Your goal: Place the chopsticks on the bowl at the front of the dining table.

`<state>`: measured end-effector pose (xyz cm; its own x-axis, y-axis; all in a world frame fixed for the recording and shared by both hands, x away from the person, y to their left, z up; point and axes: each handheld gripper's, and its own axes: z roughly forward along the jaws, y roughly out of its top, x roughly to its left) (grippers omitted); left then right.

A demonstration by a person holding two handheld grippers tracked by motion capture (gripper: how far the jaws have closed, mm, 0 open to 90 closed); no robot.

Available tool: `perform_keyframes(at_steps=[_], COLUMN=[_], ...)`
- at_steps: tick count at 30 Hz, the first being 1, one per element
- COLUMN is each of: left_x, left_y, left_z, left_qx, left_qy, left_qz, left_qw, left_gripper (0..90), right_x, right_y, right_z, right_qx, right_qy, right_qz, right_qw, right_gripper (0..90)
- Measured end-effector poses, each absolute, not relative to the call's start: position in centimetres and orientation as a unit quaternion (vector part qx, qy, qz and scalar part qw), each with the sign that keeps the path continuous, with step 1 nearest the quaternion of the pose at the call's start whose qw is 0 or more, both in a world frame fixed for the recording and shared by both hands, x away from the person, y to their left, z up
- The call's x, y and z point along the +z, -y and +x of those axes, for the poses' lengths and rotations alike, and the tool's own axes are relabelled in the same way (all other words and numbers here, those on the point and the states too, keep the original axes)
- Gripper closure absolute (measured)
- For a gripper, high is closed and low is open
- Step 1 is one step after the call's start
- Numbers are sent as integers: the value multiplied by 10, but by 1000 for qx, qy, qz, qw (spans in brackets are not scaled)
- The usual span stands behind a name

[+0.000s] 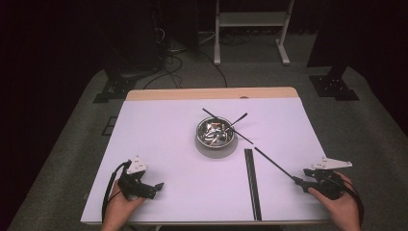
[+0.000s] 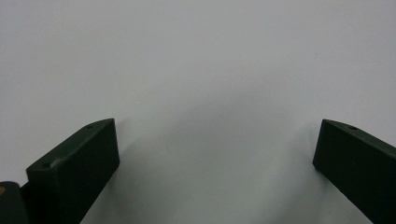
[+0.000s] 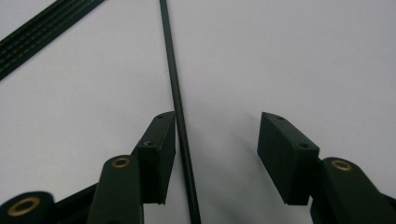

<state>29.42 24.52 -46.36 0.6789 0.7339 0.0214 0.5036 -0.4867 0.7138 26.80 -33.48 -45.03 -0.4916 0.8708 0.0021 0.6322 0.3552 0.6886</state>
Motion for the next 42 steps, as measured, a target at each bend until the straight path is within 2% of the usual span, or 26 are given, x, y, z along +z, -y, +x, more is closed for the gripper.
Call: perform_keyframes(at_steps=[8, 17, 42], left_x=[-464, -464, -464], left_y=[-245, -245, -245], left_z=[294, 294, 294], left_qx=[164, 164, 164], left_qy=[-366, -365, -366], left_qz=[846, 846, 846], left_qw=[351, 351, 351], left_gripper=[0, 0, 0], right_x=[-449, -445, -451], right_y=[327, 323, 297], right_z=[275, 285, 317], right_qx=[336, 363, 362], right_qy=[-804, -795, -813], right_qz=[458, 455, 432], right_qw=[176, 170, 147], right_gripper=[486, 584, 769])
